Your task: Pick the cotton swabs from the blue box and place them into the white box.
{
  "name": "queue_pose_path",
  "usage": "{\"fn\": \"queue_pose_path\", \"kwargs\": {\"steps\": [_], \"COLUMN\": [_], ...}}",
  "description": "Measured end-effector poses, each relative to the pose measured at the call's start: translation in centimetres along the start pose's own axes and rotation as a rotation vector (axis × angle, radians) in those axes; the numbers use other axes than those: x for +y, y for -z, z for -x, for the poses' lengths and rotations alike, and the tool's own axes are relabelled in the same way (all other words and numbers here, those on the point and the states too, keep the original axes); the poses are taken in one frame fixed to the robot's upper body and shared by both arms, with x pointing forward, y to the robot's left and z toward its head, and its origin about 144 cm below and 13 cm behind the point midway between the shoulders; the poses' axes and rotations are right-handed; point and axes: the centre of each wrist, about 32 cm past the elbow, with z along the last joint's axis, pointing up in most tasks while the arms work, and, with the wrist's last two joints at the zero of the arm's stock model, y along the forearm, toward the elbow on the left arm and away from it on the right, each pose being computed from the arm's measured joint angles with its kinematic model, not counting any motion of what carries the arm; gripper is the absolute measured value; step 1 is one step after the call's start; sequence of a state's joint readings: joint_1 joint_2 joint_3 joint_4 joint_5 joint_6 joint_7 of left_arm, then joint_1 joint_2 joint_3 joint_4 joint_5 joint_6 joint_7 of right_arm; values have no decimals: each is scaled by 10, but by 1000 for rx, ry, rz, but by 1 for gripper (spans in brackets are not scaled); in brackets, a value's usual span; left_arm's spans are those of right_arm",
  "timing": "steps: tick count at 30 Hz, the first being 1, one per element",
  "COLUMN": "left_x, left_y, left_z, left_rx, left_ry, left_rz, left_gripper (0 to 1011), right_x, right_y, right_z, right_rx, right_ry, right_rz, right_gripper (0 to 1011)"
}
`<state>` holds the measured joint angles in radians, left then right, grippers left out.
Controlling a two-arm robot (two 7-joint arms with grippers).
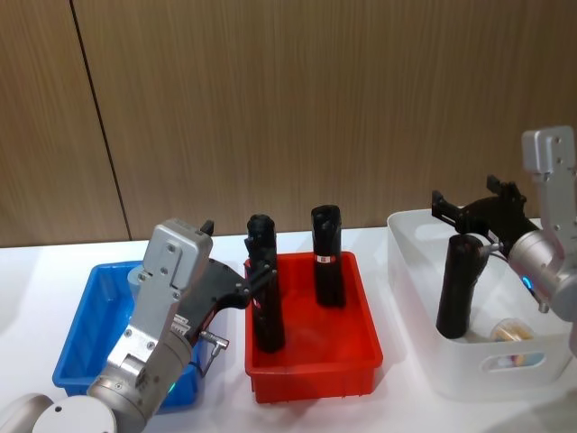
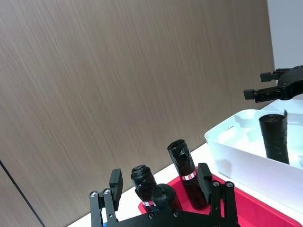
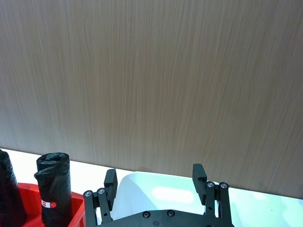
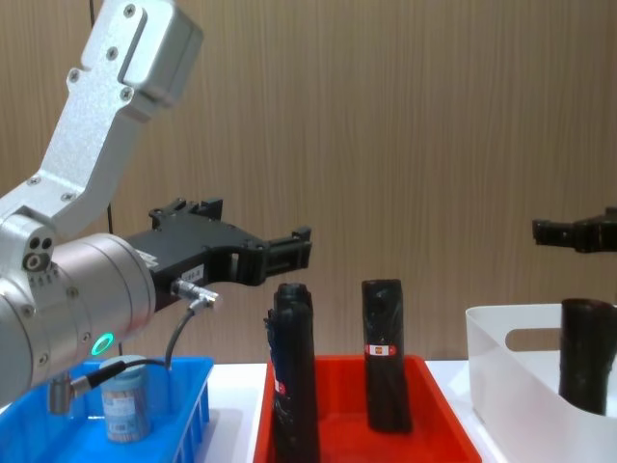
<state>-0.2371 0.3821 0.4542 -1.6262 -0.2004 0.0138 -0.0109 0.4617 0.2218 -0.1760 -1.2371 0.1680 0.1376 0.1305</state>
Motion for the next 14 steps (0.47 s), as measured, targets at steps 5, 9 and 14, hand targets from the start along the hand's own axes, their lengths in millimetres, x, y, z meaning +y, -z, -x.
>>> {"fn": "queue_pose_path", "kwargs": {"steps": [5,9,14], "left_x": [0,0,0], "left_y": [0,0,0], "left_z": [0,0,0], "left_rx": [0,0,0], "left_ry": [0,0,0], "left_rz": [0,0,0], "left_gripper": [1004,1004,1004], "right_x": [0,0,-1], "right_y": [1,2,2], "right_z": [0,1,1], "right_rx": [-1,-1,-2], "right_ry": [1,1,2], "right_rz": [-1,-2,-3], "right_gripper": [1002,1002,1002]}}
